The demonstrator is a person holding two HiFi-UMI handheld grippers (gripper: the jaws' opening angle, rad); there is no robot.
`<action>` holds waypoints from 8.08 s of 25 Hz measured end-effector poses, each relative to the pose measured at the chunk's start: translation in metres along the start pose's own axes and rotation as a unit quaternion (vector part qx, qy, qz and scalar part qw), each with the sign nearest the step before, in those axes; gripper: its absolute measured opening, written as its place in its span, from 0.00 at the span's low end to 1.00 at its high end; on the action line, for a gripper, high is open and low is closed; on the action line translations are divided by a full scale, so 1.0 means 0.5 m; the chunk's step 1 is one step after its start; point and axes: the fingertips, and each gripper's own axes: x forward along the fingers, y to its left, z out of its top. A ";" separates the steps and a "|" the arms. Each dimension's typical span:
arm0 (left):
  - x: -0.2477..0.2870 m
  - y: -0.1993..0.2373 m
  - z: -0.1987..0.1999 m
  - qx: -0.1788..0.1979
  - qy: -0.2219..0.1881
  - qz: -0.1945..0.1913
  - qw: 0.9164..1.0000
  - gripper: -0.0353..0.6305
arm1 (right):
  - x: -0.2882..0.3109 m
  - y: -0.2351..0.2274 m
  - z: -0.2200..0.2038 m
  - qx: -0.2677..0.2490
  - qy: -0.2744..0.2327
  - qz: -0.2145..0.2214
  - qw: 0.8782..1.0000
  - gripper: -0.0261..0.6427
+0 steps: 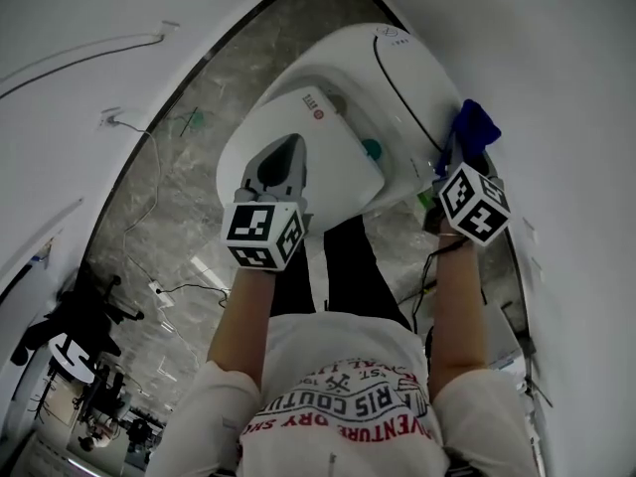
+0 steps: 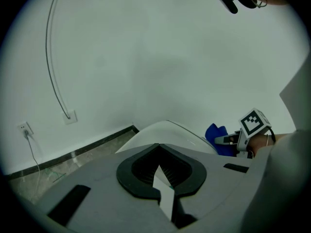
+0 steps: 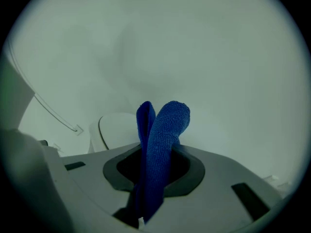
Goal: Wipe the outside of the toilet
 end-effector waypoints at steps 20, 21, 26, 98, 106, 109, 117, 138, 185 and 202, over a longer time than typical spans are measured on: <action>0.139 0.065 -0.014 -0.017 -0.018 -0.020 0.999 0.06 | 0.158 0.156 0.131 -0.262 0.055 0.112 0.957 0.15; 0.140 0.072 -0.014 -0.020 -0.019 -0.020 0.999 0.06 | 0.164 0.167 0.136 -0.274 0.056 0.109 0.954 0.15; 0.133 0.106 -0.022 -0.028 -0.021 -0.022 0.999 0.06 | 0.183 0.221 0.151 -0.336 0.063 0.091 0.935 0.15; -0.146 0.668 -0.434 -0.219 -0.009 0.106 0.970 0.06 | 0.468 0.892 -0.413 -0.718 0.420 0.182 0.524 0.15; -0.210 0.719 -0.505 -0.239 -0.004 0.122 0.963 0.06 | 0.437 0.953 -0.504 -0.723 0.436 0.189 0.502 0.15; -0.231 0.726 -0.521 -0.244 -0.007 0.122 0.962 0.06 | 0.415 0.979 -0.539 -0.722 0.438 0.199 0.497 0.15; -0.286 0.743 -0.583 -0.253 -0.013 0.122 0.960 0.06 | 0.365 1.034 -0.631 -0.745 0.429 0.213 0.464 0.15; -0.430 0.714 -0.772 -0.328 -0.044 0.196 0.923 0.06 | 0.229 1.118 -0.800 -0.808 0.407 0.251 0.345 0.15; -0.668 0.567 -0.718 -0.255 -0.086 0.213 0.939 0.06 | -0.194 1.115 -0.858 -0.624 0.254 0.405 0.618 0.15; -0.336 0.401 -0.339 -0.115 -0.023 0.056 0.992 0.06 | -0.117 0.835 -0.476 -0.381 0.171 0.348 0.840 0.15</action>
